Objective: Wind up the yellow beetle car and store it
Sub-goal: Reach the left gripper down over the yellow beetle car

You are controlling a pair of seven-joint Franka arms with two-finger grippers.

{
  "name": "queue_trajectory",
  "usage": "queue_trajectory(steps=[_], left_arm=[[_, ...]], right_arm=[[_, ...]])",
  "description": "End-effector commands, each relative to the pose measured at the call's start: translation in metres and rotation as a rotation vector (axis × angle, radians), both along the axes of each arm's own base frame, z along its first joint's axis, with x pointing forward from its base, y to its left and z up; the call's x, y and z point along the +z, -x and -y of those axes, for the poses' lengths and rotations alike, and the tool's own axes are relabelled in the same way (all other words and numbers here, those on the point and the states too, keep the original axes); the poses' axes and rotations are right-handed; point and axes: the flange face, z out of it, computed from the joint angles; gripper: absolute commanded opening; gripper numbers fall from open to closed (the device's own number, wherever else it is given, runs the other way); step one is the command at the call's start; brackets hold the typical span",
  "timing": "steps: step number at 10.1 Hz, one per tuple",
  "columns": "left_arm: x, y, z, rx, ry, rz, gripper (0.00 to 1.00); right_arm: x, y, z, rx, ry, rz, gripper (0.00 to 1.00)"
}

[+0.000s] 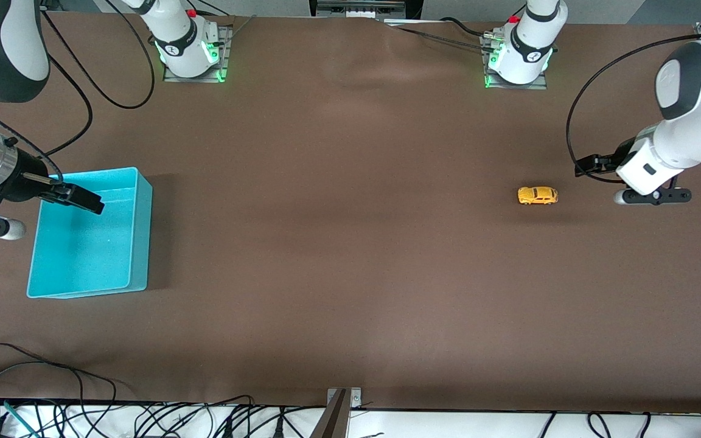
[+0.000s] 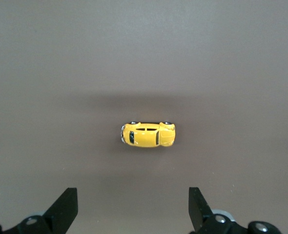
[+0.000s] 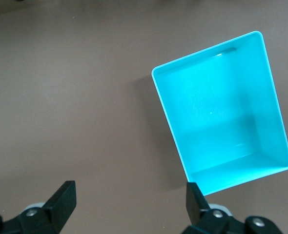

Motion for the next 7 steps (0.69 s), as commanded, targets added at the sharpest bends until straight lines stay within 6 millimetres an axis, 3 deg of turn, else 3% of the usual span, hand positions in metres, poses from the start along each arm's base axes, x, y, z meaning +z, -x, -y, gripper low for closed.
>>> queue_trajectory(steps=[1, 4, 7], left_arm=[[-0.037, 0.014, -0.005, 0.015, -0.007, 0.051, 1.00], [-0.080, 0.020, -0.006, 0.011, -0.005, 0.051, 1.00], [-0.111, 0.037, -0.010, -0.265, 0.057, 0.071, 1.00]], right_arm=[[0.001, 0.005, 0.001, -0.007, 0.005, -0.002, 1.00], [0.003, 0.005, 0.000, -0.001, 0.005, 0.001, 1.00], [0.009, 0.006, 0.004, -0.006, 0.004, 0.015, 1.00]])
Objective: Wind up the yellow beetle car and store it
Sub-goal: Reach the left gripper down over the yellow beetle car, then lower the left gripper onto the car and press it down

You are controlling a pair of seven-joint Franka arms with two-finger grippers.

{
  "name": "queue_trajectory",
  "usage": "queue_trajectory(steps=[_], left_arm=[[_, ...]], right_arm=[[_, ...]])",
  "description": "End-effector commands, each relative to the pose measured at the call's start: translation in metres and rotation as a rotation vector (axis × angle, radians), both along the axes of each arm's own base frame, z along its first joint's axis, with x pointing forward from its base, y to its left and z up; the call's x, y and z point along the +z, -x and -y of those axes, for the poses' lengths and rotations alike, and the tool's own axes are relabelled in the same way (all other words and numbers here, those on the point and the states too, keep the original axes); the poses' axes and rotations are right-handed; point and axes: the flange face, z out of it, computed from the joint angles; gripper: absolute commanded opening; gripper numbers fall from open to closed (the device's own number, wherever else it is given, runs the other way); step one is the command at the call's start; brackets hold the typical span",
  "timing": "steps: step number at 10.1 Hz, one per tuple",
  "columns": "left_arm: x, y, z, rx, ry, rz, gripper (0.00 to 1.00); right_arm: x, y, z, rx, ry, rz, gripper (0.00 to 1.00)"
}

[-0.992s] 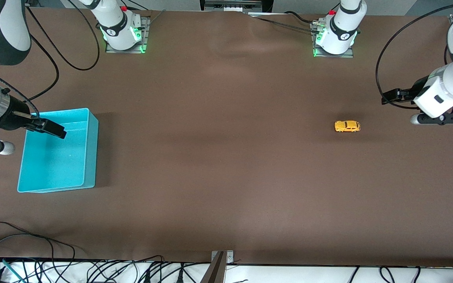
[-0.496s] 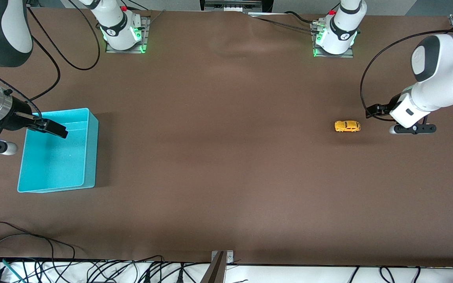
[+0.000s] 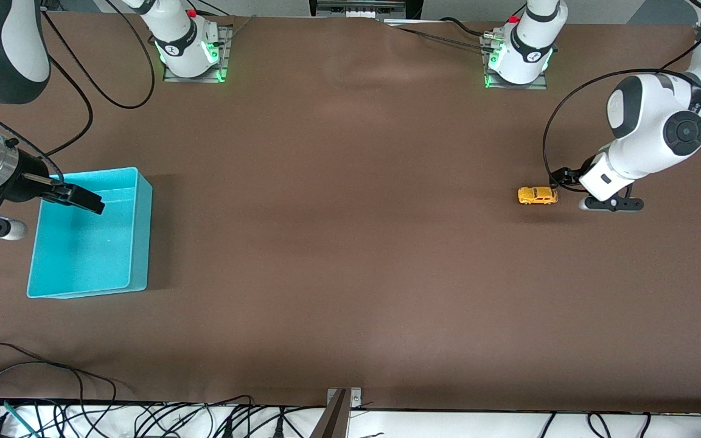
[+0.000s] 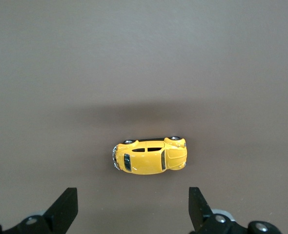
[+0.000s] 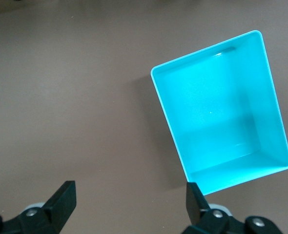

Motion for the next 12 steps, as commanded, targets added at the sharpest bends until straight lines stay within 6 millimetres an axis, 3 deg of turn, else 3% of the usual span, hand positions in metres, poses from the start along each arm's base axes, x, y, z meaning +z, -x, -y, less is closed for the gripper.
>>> queue_trajectory(steps=[1, 3, 5, 8, 10, 12], left_arm=[[-0.018, 0.014, -0.015, -0.179, 0.040, 0.015, 1.00], [-0.028, 0.020, -0.014, -0.485, 0.092, -0.001, 1.00], [-0.040, 0.022, -0.014, -0.655, 0.123, -0.021, 1.00], [-0.066, 0.019, -0.009, -1.054, 0.179, -0.001, 0.99], [-0.075, 0.014, -0.007, -1.199, 0.175, 0.036, 0.99], [-0.089, 0.013, 0.008, -1.323, 0.186, 0.040, 0.99]], right_arm=[[0.010, 0.005, 0.002, -0.003, 0.003, 0.024, 1.00], [0.005, 0.003, 0.004, -0.007, 0.004, 0.018, 1.00], [0.006, 0.004, 0.004, -0.007, 0.004, 0.015, 1.00], [0.006, 0.003, 0.004, -0.007, 0.003, 0.023, 1.00], [0.006, 0.003, 0.004, -0.007, 0.004, 0.021, 1.00], [0.007, 0.003, 0.004, -0.007, 0.003, 0.023, 1.00]])
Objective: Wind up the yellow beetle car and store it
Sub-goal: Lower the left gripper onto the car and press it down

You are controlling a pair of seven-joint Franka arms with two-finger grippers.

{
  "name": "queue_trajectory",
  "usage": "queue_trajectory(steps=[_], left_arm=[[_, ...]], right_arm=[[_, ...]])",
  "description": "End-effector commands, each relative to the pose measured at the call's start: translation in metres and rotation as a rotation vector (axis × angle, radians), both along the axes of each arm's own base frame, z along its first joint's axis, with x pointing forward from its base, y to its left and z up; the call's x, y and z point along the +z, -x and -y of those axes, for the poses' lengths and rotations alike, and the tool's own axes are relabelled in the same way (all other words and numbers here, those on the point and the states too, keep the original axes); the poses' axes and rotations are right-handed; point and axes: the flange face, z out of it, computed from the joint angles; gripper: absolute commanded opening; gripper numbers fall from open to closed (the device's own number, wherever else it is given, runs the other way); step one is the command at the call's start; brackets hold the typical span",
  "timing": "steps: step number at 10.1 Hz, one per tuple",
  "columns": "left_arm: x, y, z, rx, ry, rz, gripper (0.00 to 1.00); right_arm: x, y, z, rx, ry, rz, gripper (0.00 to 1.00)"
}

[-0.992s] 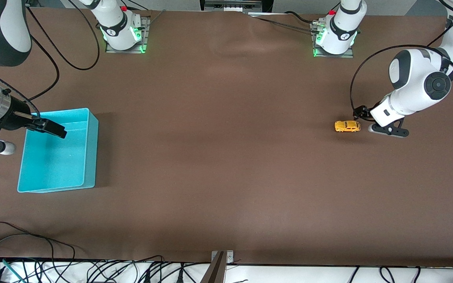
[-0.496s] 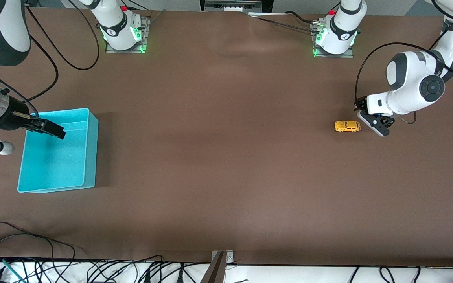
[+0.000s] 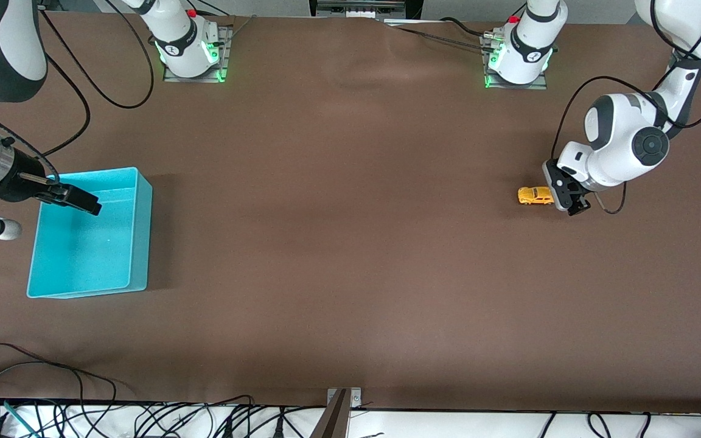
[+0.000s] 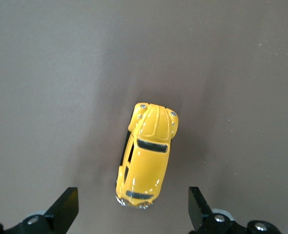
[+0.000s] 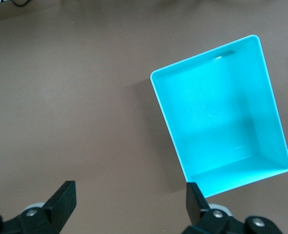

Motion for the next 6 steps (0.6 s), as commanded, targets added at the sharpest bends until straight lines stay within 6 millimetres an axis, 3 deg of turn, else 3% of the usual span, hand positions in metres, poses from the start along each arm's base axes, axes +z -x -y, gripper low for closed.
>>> queue_trajectory(steps=[1, 4, 6], left_arm=[[-0.014, 0.006, 0.013, -0.116, 0.013, 0.010, 0.98], [-0.024, 0.009, 0.013, -0.125, 0.016, -0.003, 0.97], [-0.023, 0.008, 0.013, -0.201, 0.031, 0.001, 0.92]], right_arm=[[0.004, 0.004, 0.002, -0.003, 0.003, 0.007, 1.00], [0.005, 0.005, 0.002, -0.003, 0.003, 0.008, 1.00], [0.003, 0.004, 0.002, -0.003, 0.004, 0.005, 1.00]])
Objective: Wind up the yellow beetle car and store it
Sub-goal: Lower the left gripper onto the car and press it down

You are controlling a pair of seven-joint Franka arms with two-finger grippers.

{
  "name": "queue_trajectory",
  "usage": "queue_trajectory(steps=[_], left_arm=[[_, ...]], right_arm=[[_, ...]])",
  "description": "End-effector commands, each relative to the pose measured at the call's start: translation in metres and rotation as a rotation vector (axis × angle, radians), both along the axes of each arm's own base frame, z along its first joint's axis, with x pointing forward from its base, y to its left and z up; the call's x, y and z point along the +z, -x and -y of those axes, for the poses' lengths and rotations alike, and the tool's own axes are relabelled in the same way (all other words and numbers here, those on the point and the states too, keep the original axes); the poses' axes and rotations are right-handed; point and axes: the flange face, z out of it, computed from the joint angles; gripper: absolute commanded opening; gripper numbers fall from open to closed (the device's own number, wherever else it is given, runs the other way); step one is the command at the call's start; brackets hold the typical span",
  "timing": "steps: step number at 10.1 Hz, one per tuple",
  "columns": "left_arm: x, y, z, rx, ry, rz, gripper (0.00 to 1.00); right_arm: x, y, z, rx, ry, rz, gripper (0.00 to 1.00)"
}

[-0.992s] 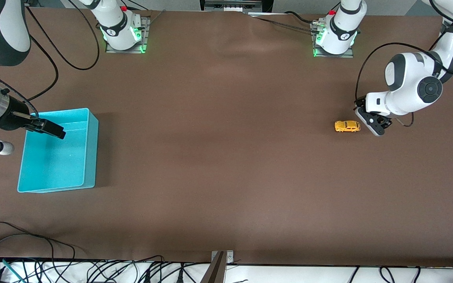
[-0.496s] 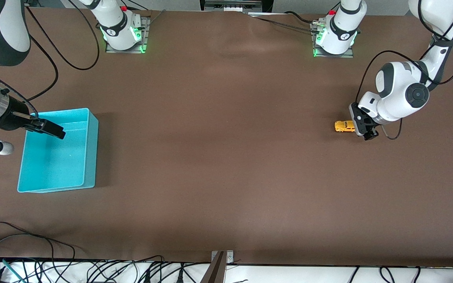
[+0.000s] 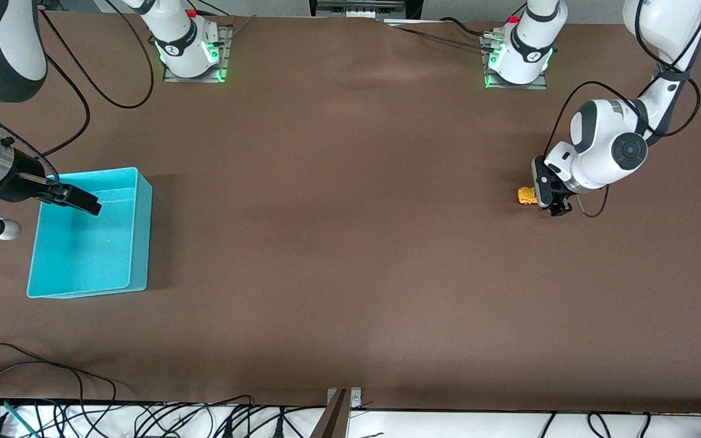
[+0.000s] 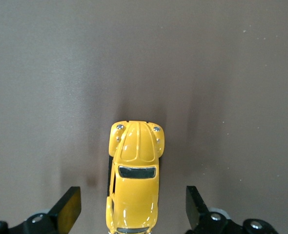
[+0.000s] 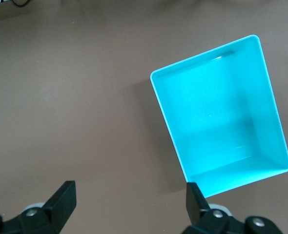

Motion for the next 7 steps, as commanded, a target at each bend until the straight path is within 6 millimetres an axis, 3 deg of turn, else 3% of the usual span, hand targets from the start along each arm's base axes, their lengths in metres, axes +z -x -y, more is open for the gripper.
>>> queue_trajectory(steps=[1, 2, 6, 7], left_arm=[[-0.0010, 0.0014, -0.0008, -0.062, 0.013, 0.012, 0.90], [-0.0010, 0.0014, -0.0007, -0.065, 0.013, 0.012, 0.79], [-0.0024, 0.0018, -0.0006, -0.069, 0.011, 0.009, 0.02], [-0.0024, 0.0018, -0.0006, -0.071, 0.011, 0.009, 0.00]], right_arm=[[0.0033, 0.0038, 0.0018, -0.003, 0.004, 0.007, 1.00], [0.0025, 0.0033, 0.0018, -0.003, 0.004, 0.007, 1.00], [0.0018, 0.0026, 0.0036, -0.006, 0.004, 0.008, 1.00], [0.0019, 0.0024, 0.0036, -0.006, 0.004, 0.010, 1.00]])
